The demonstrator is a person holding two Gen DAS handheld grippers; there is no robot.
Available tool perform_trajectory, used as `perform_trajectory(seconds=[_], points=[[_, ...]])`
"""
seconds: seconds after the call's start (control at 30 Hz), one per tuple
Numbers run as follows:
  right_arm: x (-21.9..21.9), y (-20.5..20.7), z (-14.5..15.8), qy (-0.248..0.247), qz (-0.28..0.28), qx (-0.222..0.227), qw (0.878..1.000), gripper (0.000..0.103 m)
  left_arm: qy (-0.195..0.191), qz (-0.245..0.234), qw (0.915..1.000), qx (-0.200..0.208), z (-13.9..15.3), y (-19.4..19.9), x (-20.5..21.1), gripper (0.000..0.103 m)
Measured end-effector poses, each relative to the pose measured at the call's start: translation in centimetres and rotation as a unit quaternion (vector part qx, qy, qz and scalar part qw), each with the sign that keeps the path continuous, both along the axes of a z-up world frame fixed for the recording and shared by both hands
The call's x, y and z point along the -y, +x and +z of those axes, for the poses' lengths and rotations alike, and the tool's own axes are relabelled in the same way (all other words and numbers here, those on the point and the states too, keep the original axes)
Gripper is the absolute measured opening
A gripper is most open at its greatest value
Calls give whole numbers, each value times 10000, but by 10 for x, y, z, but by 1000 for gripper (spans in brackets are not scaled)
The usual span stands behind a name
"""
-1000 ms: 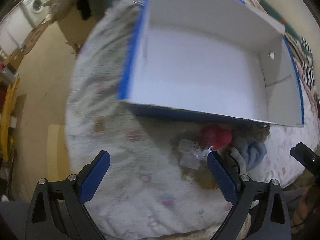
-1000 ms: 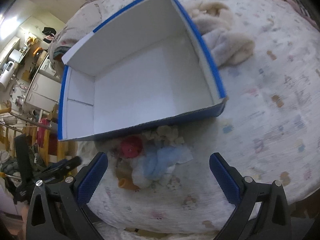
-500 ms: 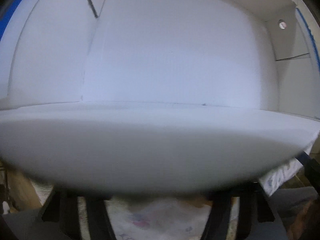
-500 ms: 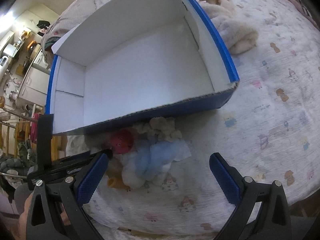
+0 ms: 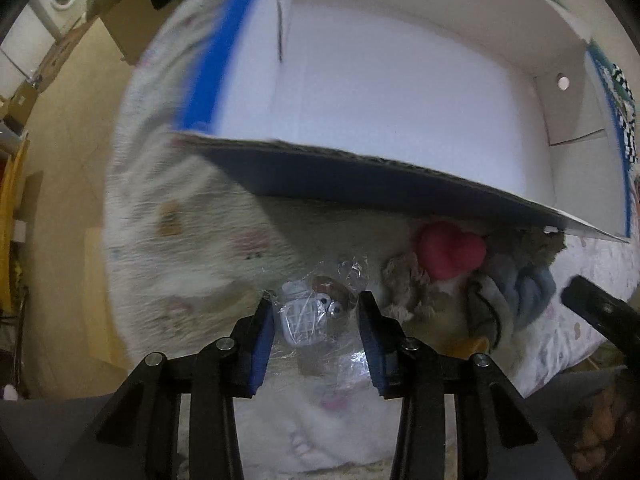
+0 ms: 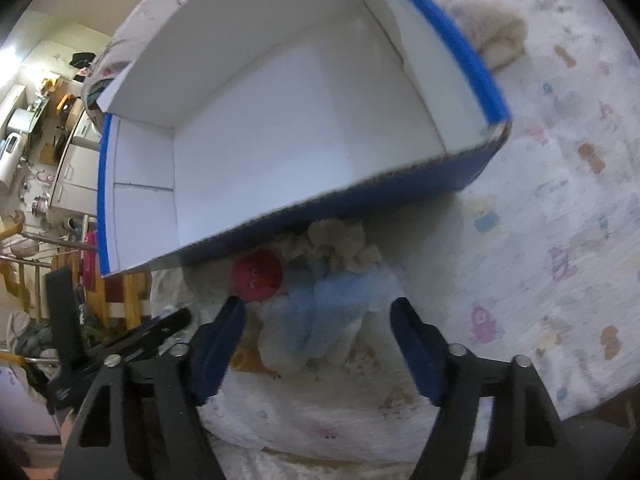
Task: Organize soft objects
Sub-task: 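Grasp the clear plastic bag with the left tool while the right tool grasps the light-blue towel, then carry the bag and the blue towel over the box with both tools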
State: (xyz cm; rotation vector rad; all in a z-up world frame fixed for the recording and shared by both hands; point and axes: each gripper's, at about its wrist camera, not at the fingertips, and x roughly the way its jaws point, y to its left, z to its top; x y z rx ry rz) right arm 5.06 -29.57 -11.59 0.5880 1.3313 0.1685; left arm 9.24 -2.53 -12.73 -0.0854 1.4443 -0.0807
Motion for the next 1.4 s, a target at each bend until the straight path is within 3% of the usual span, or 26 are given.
perform_trajectory(seconds=[0.1,0.27,0.37,0.43,0.5,0.53,0.73,0.8,1.4], points=[[-6,2,-7,37,60,-158,9998,67,34,-31,9999,119,17,-10,-5,37],[-17,7,-16,-296,184,-326,9989,66,266,-220,9989,308,36,-39,8,37],[-23,6,-22,-381,290,-410,9980,53,250,-139,9989,364,40,-42,15,37],[-24,6,-25,-458,342,-438,9974,49,298,-115,9985,443,37,-43,14,37],[-25,6,-27,-566,368,-422,9968,38,339,-148,9979,532,38,-47,17,37],[-27,8,-27,-618,385,-416,9965,37,362,-178,9975,577,40,-47,18,37],[-30,2,-14,-642,491,-85,9967,19,409,-227,9960,755,49,-56,25,37],[-29,-3,-7,-619,509,21,9968,8,414,-219,9959,777,51,-56,26,37],[-39,-58,78,-672,981,1256,9849,7,338,-72,9948,963,55,-65,11,37]])
